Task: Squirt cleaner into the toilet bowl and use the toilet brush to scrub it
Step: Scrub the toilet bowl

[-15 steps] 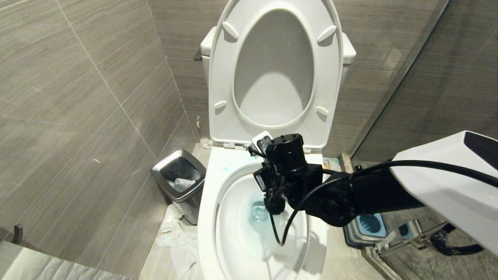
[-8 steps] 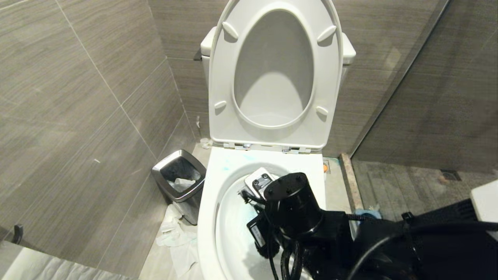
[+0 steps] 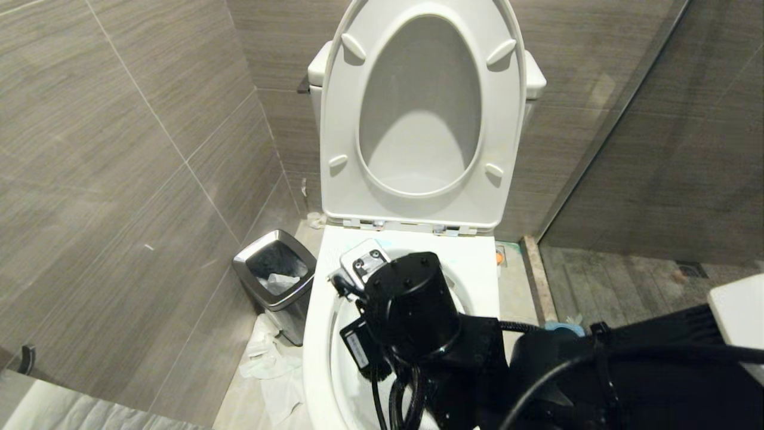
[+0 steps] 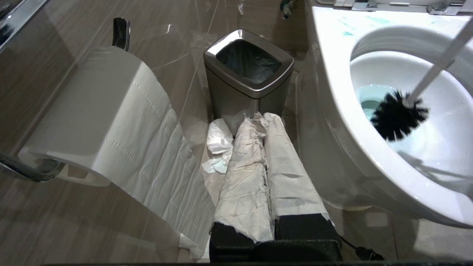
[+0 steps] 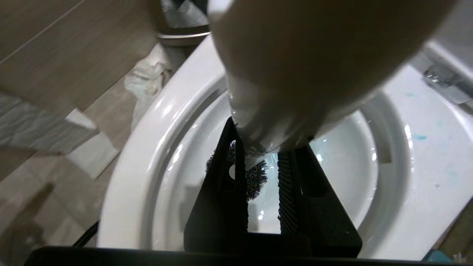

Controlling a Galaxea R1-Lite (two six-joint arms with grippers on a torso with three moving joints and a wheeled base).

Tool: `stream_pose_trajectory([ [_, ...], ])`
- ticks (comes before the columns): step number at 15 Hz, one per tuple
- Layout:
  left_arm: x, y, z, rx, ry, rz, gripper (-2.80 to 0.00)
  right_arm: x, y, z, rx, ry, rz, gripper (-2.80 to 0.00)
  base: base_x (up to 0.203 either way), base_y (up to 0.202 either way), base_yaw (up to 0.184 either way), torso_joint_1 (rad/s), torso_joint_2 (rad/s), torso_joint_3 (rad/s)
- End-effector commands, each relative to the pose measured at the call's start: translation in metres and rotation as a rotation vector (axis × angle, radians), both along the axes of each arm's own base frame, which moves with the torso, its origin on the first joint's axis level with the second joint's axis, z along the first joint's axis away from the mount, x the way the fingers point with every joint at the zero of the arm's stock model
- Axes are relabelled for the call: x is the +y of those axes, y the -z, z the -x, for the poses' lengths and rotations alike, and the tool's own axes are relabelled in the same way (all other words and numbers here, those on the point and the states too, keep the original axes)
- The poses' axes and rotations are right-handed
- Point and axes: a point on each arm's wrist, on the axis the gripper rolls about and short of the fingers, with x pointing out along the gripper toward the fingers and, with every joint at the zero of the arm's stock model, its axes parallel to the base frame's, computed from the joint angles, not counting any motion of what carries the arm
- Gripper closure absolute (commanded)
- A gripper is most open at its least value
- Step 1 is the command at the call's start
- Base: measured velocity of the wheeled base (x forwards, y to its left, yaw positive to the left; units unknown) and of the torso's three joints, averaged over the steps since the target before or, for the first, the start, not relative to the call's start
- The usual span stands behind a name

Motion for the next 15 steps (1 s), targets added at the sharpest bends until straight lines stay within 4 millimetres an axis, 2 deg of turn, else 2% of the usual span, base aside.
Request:
stream_pose_trajectory([
  [1, 0.000, 0.002, -0.001, 0.008, -0.001, 0.001, 0.00, -0.001, -0.002, -0.027, 0.000, 0.056, 0.007, 0.00, 0.000, 0.000, 0.000, 0.000, 0.00, 0.000],
  [3, 0.000, 0.002, -0.001, 0.006, -0.001, 0.001, 0.00, -0.012, 0.002, -0.052, 0.024, 0.107, 0.035, 0.00, 0.000, 0.000, 0.000, 0.000, 0.00, 0.000],
  [7, 0.000, 0.002, -0.001, 0.006, -0.001, 0.001, 0.00, -0.019, 0.026, -0.094, 0.055, 0.163, 0.054, 0.00, 0.000, 0.000, 0.000, 0.000, 0.00, 0.000],
  [12, 0.000, 0.002, -0.001, 0.007, -0.001, 0.001, 0.00, -0.005, 0.062, -0.148, 0.039, 0.212, 0.049, 0.00, 0.000, 0.000, 0.000, 0.000, 0.00, 0.000],
  [15, 0.000, 0.002, -0.001, 0.006, -0.001, 0.001, 0.00, 0.000, 0.097, -0.165, 0.065, 0.218, 0.090, 0.00, 0.000, 0.000, 0.000, 0.000, 0.00, 0.000],
])
